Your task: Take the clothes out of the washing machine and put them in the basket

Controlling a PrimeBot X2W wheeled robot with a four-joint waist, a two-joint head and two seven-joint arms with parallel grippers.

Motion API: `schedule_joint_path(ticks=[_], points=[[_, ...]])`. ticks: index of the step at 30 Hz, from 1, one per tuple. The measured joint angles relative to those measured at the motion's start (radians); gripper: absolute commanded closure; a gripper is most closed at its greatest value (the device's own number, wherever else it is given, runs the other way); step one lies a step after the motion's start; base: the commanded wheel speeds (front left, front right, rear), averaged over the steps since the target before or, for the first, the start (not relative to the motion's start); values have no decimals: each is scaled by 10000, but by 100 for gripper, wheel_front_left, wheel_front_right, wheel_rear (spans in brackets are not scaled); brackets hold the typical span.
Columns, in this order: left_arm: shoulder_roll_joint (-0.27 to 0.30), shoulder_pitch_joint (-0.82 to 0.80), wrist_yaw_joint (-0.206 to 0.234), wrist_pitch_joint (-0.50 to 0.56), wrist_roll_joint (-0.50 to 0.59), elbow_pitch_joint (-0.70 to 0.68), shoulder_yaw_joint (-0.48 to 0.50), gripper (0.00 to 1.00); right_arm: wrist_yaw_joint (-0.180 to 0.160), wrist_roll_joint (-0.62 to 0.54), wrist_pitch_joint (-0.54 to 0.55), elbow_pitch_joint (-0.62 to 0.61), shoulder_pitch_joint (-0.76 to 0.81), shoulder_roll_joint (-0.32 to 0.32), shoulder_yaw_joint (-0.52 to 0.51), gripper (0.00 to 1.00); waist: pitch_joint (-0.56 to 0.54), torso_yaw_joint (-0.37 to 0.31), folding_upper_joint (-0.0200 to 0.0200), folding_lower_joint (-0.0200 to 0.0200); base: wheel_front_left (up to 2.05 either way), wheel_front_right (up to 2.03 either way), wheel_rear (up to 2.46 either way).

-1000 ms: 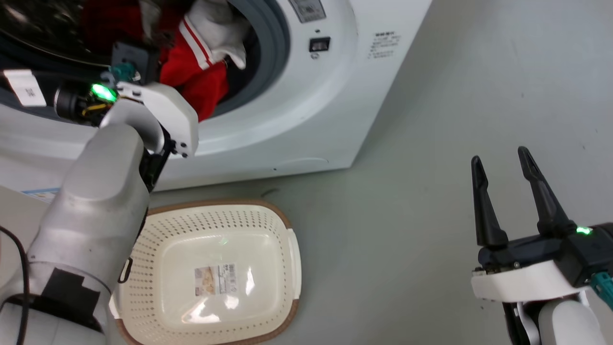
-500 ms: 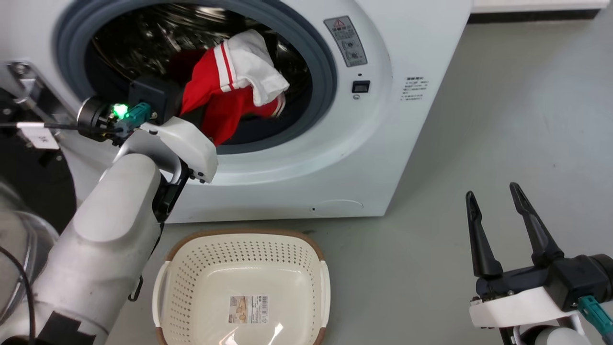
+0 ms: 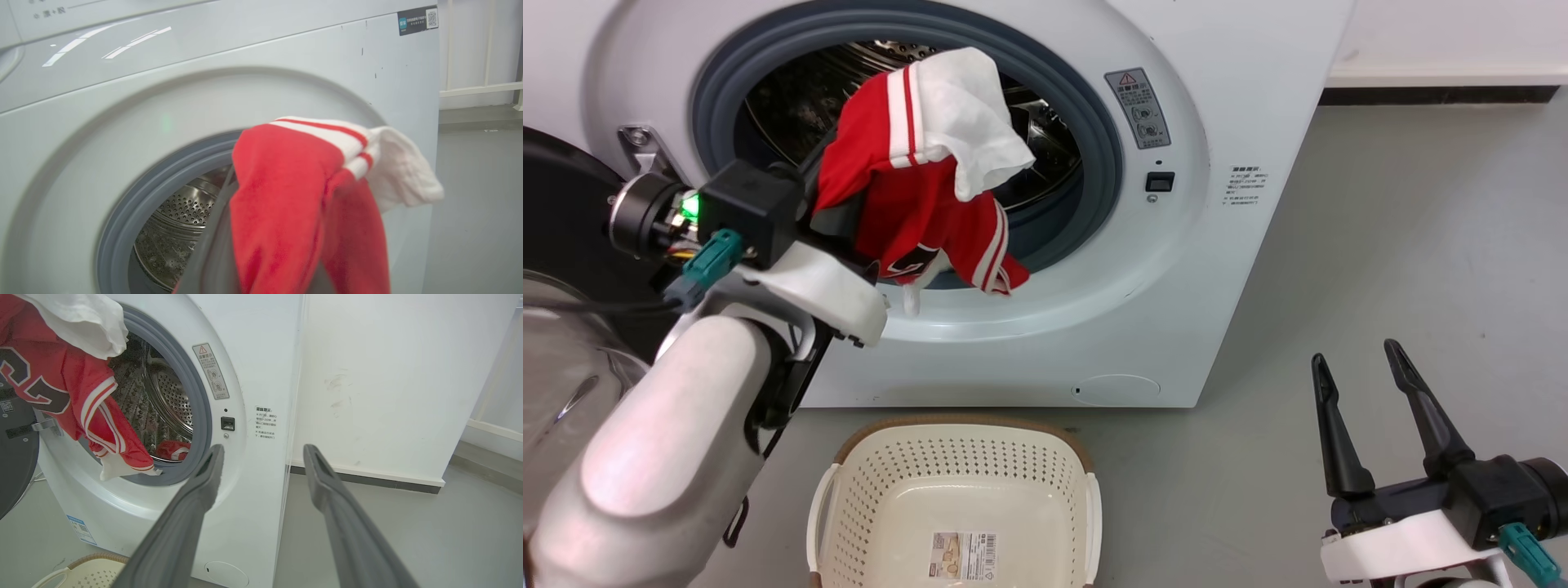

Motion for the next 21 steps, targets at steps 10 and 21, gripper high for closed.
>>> schedule_joint_path(ticks=[10, 21], points=[[855, 1165, 786, 654, -48, -2711, 244, 100, 0, -2, 0, 77, 185, -2, 42, 0, -356, 118, 0, 0, 0, 0, 0], [1384, 3319, 1285, 895, -531, -3848, 75, 100, 0, 58, 0, 27, 164, -2, 54, 0, -59, -1, 0, 1, 0, 0, 0]])
